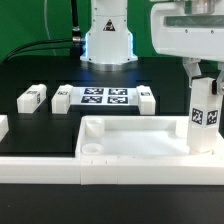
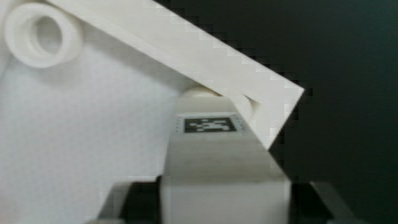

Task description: Assemble desk

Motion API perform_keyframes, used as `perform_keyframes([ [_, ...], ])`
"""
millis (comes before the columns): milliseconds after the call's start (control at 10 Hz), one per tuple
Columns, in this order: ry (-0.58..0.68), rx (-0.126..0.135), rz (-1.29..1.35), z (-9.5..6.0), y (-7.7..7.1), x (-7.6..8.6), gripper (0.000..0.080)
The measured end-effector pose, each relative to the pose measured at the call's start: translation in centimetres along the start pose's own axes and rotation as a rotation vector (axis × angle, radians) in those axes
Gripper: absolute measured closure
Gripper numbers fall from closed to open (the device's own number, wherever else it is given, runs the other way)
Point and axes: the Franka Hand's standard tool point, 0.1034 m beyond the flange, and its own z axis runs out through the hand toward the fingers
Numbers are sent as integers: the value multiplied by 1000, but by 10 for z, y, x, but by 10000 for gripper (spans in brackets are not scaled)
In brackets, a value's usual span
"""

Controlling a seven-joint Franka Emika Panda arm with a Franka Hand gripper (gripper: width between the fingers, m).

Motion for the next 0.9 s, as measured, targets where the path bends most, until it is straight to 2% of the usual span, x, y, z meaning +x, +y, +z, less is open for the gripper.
perform_keyframes([
  [100,-2,1,-24,0,0,0,511],
  [200,0,5,-108,0,-1,1,339],
  [300,0,5,-134,0,-1,1,202],
  [400,0,5,-180,0,-1,1,202],
  [500,1,5,-289,0,-1,1,159],
  [700,1,4,-459,0,-1,1,151],
  [900,17,-12,-730,-2,-1,3,150],
])
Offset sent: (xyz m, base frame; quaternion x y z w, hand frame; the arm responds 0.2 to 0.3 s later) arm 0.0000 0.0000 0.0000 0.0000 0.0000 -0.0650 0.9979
